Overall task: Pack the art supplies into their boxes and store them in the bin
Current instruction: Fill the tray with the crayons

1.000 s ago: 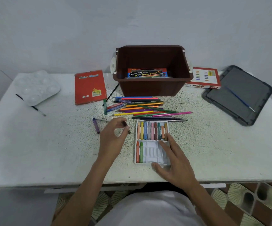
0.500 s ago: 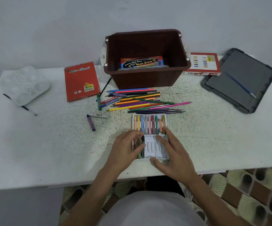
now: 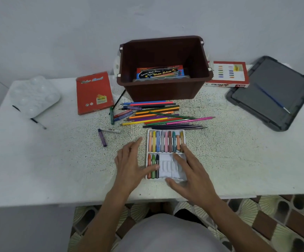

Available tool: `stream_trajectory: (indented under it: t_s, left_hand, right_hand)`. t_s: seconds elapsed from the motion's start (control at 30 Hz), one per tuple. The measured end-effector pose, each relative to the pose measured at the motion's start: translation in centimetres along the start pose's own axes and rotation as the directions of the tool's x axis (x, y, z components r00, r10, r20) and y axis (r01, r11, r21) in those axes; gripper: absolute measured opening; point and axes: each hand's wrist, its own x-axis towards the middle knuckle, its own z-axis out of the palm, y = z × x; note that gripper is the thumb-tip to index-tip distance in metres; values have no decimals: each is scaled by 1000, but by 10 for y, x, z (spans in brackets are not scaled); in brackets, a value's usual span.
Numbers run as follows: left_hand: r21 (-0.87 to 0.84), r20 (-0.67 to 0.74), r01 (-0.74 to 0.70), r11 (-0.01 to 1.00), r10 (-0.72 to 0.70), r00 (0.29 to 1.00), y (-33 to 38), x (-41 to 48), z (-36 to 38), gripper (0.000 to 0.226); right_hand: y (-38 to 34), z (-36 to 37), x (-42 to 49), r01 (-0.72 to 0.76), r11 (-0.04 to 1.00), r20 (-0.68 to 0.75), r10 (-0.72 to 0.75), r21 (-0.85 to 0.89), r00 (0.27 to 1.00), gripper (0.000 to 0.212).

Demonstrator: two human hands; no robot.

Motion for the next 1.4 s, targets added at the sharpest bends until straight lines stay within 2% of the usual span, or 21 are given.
stream_trajectory:
  t_s: [0.1, 0.17, 0.23, 0.33, 0.4, 0.47, 0.53, 0.6, 0.73, 0.83, 0.97, 1.13, 1.23, 1.4]
  left_hand:
    - [85, 25, 14, 996, -16, 1000, 2, -3, -3, 112]
    - [106, 10, -10, 994, 9, 1000, 0, -5, -6, 103]
    - [74, -115, 2, 997, 7, 993, -3, -2, -12, 80]
    - [83, -386, 95, 992, -56, 921, -15, 14, -30, 42]
    - [91, -476, 218, 972, -150, 867, -24, 28, -45, 31]
    - [64, -495, 333, 941, -260, 829, -29, 42, -58, 31]
    - [17, -448, 438, 899, -385, 807, -34, 53, -67, 38]
    - [-6, -409, 485, 874, -445, 796, -38, 59, -72, 42]
    - [-71, -412, 485, 872, -468, 781, -36, 57, -75, 38]
    - [-190, -424, 438, 879, -476, 771, -24, 44, -76, 36]
    - [-346, -376, 270, 899, -397, 838, 6, 17, -72, 31]
    - [-437, -160, 84, 895, -170, 972, 35, -9, -51, 26]
    - [-488, -59, 46, 872, -86, 995, 50, -20, -38, 28]
    - [-425, -27, -6, 905, -6, 1000, 53, -21, -18, 30]
  right_hand:
    - [10, -6, 1, 81, 996, 21, -80, -46, 997, 77]
    - [16, -7, 1, 117, 991, 39, -115, -63, 993, 79]
    - [19, -7, 0, 121, 991, 36, -120, -50, 992, 79]
    - [20, -6, 1, 125, 991, 24, -124, -52, 992, 78]
    - [19, -6, 0, 128, 991, 23, -127, -47, 992, 78]
    - [18, -6, -2, 129, 990, 21, -128, -56, 992, 76]
    - [17, -5, -3, 130, 989, 24, -129, -70, 991, 75]
    - [17, -5, -3, 124, 990, 30, -122, -72, 992, 75]
    - [16, -5, -1, 120, 989, 36, -117, -85, 992, 73]
    - [15, -5, -1, 114, 990, 39, -112, -84, 993, 73]
    - [14, -5, -1, 118, 990, 49, -114, -73, 992, 74]
    - [12, -7, -2, 105, 991, 55, -101, -85, 993, 74]
    - [10, -8, -2, 101, 991, 69, -95, -89, 993, 73]
    - [9, -9, -2, 95, 990, 80, -87, -102, 993, 72]
